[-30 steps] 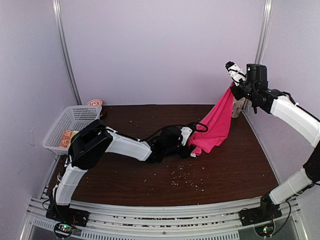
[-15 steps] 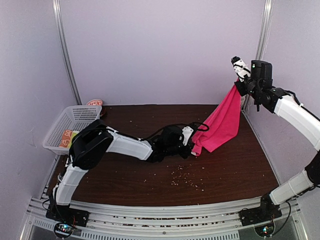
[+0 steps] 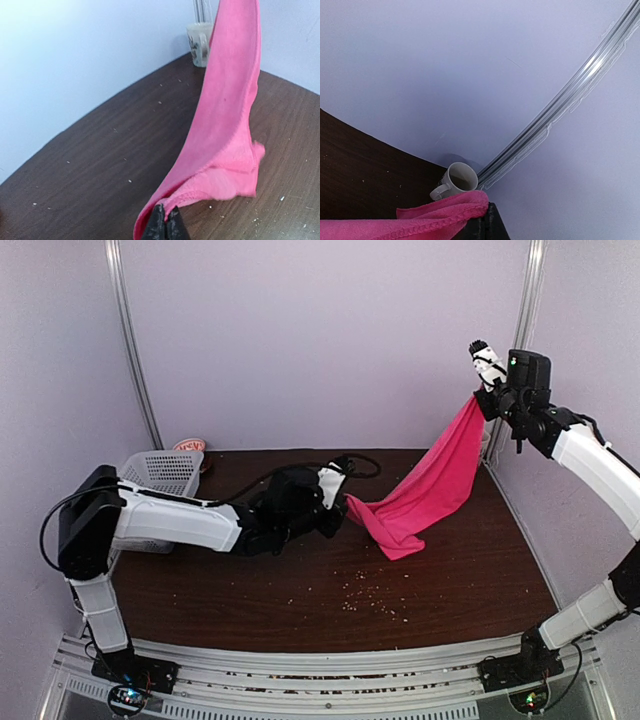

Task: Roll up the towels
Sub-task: Adjust the towel at the center of the board.

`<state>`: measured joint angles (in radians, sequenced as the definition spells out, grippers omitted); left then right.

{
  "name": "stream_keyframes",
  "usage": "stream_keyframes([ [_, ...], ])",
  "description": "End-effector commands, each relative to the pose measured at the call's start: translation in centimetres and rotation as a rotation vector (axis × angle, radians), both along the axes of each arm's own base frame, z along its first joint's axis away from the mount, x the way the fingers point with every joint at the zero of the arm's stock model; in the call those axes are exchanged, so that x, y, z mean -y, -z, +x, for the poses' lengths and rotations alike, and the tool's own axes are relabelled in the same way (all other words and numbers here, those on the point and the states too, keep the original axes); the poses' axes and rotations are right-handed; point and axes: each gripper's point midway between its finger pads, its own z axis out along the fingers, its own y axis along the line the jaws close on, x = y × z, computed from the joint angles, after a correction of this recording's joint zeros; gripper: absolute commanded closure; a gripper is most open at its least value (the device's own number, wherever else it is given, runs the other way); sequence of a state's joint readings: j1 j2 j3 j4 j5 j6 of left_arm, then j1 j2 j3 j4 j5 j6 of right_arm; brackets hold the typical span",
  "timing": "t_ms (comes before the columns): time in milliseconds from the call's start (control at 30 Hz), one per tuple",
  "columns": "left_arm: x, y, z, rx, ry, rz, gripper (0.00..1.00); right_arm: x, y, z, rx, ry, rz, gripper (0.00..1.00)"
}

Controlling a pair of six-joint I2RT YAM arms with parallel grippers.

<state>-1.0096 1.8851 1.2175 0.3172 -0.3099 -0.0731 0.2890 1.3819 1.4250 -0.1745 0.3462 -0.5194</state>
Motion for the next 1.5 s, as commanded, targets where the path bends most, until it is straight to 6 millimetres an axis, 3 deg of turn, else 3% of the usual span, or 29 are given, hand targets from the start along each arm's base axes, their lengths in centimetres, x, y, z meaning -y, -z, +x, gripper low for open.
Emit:
stream_keyframes([
  [0,-2.3,-2.1,-0.8,0.083,-0.012,0.007,1.0,0.8,-0.1,-0.6,0.022,0.021,0.032,1.0],
  [200,-2.6,1.1,-6.9,0.006,0.278,0.006,1.0,1.3,1.5,-1.7,0.013,0.007,0.038,1.0],
  [400,-4.1,2.6,-11.0,-0.067,0.428,0.011,0.51,2.3,2.5,-2.2,0.018,0.023,0.045,1.0],
  [467,-4.5,3.3,-11.2,-0.097,0.423,0.029,0.41,2.4,3.1,-2.2,0.011,0.025,0.045,1.0],
  [600,-5.2,4.5,-9.6,-0.174,0.301,0.025,0.27,2.5,4.5,-2.1,-0.008,0.029,0.037,1.0],
  [733,-3.3,5.3,-9.6,-0.275,0.31,-0.043,0.04,2.6,5.6,-1.7,-0.026,0.034,0.035,1.0],
  [867,-0.8,7.1,-10.5,-0.301,0.354,-0.037,0.02,2.6,7.1,-1.0,-0.061,0.044,0.029,1.0],
  [967,0.1,8.7,-11.2,-0.234,0.371,0.05,0.02,2.7,7.9,-0.8,-0.075,0.053,0.026,1.0],
  [1067,-0.3,9.6,-11.6,-0.11,0.37,0.149,0.02,2.6,8.7,-0.5,-0.096,0.052,0.024,1.0],
  [1267,-2.1,9.1,-12.1,0.137,0.397,0.26,0.02,2.2,9.6,-0.1,-0.124,0.033,0.032,1.0],
  [1467,-2.2,11.7,-10.5,0.28,0.341,0.537,0.02,2.0,9.9,-0.2,-0.131,0.023,0.033,1.0],
])
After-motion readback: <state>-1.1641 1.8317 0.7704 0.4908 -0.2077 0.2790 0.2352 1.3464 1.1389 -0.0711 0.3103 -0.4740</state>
